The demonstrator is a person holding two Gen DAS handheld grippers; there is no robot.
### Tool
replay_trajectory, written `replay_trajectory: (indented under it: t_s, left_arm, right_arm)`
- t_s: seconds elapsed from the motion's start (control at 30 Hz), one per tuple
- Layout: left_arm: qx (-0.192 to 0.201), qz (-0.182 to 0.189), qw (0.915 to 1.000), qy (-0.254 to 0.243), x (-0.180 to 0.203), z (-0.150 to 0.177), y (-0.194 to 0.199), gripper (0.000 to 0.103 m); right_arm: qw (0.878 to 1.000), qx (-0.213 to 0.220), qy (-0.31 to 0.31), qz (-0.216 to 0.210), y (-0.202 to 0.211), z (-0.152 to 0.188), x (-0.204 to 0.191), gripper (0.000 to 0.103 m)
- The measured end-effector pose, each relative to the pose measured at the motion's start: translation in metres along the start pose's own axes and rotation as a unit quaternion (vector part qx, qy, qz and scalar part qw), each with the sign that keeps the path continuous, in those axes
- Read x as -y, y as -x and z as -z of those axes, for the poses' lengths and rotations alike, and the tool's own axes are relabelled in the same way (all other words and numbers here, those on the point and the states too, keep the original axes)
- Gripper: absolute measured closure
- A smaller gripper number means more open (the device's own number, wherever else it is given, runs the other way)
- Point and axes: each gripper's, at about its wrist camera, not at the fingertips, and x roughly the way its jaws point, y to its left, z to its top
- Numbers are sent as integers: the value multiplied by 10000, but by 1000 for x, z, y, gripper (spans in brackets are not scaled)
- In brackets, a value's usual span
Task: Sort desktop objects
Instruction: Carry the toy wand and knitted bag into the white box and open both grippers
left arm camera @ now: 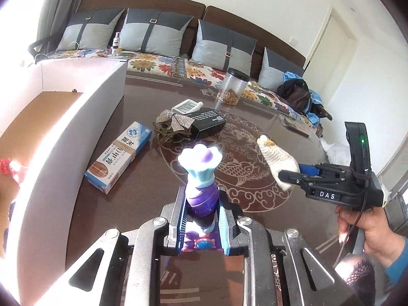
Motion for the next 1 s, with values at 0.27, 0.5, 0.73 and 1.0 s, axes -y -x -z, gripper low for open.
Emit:
replay_trajectory:
  t_s: [0.27, 0.5, 0.73, 1.0]
  left_arm:
    - [696, 14, 9958, 594, -57, -40, 102, 82]
    - [124, -904, 9913, 947, -168, -71, 137, 82]
    - [-1277, -1529, 9684, 1501, -255, -42, 77, 78]
    - [-769, -2540, 9519, 1531, -265, -18, 101, 24]
  right_arm:
    - [9962, 583, 325, -563, 46, -38, -93, 59]
    - [9779, 945, 713, -1721, 53, -110, -245, 58]
    - [9767, 239, 965, -1904, -23, -140, -352, 49]
    - [9855, 476, 907, -1353, -23, -110, -330, 8]
